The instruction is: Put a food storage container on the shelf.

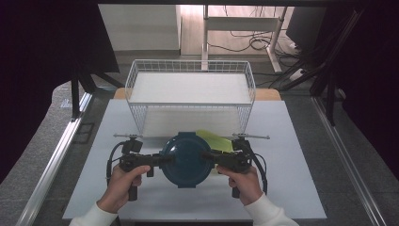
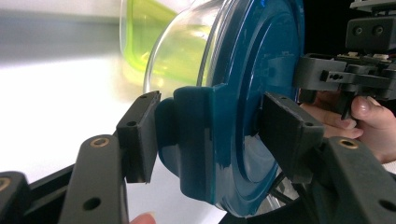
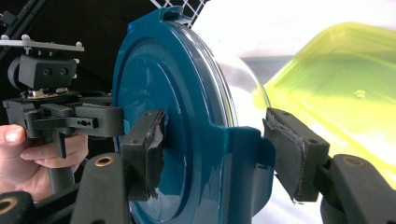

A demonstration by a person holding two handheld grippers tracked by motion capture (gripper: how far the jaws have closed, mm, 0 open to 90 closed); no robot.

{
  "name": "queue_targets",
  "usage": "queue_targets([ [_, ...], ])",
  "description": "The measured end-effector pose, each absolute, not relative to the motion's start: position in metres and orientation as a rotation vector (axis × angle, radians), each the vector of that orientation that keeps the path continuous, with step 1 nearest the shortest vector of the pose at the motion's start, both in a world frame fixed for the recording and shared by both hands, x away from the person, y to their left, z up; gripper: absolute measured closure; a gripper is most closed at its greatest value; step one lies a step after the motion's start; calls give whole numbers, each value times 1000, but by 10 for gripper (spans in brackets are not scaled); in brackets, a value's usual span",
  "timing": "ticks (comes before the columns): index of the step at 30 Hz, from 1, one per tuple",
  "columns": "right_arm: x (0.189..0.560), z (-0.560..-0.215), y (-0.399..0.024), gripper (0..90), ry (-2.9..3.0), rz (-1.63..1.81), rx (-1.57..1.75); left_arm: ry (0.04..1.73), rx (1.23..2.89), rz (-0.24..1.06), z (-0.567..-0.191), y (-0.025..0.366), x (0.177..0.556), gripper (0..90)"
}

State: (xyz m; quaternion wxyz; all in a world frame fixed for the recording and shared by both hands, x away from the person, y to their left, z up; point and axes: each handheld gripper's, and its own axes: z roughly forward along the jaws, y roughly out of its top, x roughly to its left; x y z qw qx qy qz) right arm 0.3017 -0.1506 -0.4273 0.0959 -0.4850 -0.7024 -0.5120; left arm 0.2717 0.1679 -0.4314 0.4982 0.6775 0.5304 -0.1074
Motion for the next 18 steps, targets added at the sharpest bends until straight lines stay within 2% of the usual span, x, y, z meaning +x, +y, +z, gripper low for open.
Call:
queue_targets([
  [18, 329, -374, -148, 402, -2103, -1652, -1390, 1203, 1624, -170, -377, 174, 302, 403],
])
